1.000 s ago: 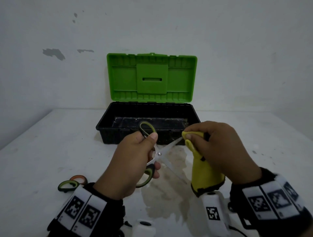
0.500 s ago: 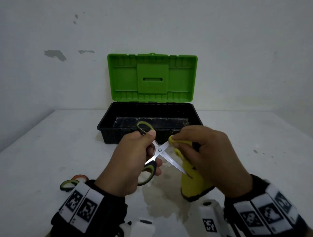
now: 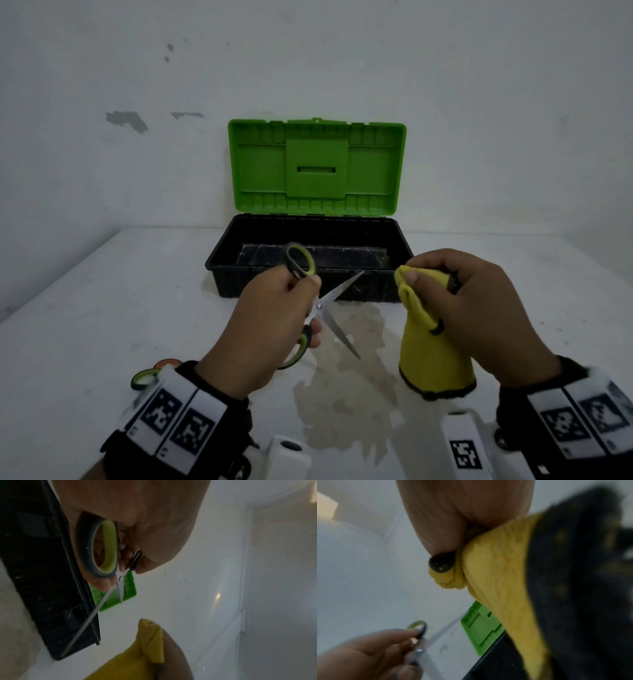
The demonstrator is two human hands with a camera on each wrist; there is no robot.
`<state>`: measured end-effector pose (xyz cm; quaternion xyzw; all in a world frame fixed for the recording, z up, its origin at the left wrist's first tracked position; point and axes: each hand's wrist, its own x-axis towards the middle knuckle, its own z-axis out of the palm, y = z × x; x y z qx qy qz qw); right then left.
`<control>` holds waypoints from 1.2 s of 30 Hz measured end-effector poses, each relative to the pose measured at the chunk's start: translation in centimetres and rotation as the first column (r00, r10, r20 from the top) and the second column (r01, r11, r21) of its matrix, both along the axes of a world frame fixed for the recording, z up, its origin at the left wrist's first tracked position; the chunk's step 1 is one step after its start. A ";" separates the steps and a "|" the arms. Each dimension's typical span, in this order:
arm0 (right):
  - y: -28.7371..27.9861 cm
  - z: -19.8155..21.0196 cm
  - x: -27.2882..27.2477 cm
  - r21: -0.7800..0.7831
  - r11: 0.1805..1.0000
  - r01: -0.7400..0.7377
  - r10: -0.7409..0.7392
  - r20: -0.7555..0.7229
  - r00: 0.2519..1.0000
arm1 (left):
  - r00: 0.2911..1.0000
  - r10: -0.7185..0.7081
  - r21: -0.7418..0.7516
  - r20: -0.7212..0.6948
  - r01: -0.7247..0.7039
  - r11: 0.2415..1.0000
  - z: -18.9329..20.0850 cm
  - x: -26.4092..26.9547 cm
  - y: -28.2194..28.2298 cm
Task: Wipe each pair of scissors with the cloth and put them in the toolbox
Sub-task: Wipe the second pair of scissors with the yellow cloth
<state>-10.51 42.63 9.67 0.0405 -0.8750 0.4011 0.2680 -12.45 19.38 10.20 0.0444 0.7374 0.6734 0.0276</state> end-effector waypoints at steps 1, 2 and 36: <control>-0.4 0.3 0.3 -0.043 0.999 -0.027 0.028 0.029 0.999 | 0.997 -0.004 -0.086 -0.077 -0.003 0.996 -0.1 0.0 0.0; -0.9 0.7 0.5 -0.074 0.996 -0.058 0.063 0.069 0.996 | 0.985 -0.013 -0.184 -0.171 -0.019 0.983 -0.1 -0.1 -0.1; -6.0 -1.4 1.7 -0.510 0.810 -0.288 0.350 0.027 0.936 | 0.951 -0.253 0.714 0.176 0.054 0.698 -1.1 0.0 0.9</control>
